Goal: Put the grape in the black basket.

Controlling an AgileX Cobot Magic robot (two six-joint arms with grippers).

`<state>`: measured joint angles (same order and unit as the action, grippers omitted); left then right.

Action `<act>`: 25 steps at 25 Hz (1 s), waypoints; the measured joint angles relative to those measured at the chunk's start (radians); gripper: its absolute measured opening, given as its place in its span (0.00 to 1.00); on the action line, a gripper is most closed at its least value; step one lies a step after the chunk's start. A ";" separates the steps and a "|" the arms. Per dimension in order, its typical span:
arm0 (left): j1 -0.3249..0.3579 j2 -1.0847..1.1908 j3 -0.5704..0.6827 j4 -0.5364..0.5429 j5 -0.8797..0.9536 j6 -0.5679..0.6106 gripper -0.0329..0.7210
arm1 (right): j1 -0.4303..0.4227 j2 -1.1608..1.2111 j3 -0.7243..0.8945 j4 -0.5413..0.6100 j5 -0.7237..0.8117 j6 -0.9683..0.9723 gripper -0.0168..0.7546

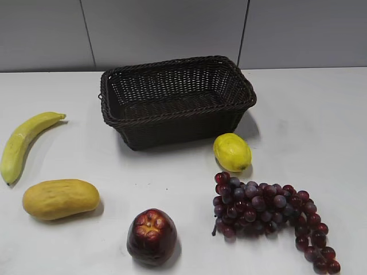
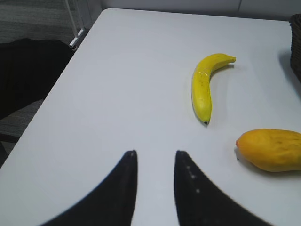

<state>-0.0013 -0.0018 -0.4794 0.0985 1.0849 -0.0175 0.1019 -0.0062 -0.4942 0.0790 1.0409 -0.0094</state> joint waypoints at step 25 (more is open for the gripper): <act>0.000 0.000 0.000 0.000 0.000 0.000 0.33 | 0.000 0.408 -0.057 0.062 -0.057 -0.196 0.80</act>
<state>-0.0013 -0.0018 -0.4794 0.0985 1.0849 -0.0175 0.1019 0.4020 -0.5515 0.1411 0.9835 -0.2053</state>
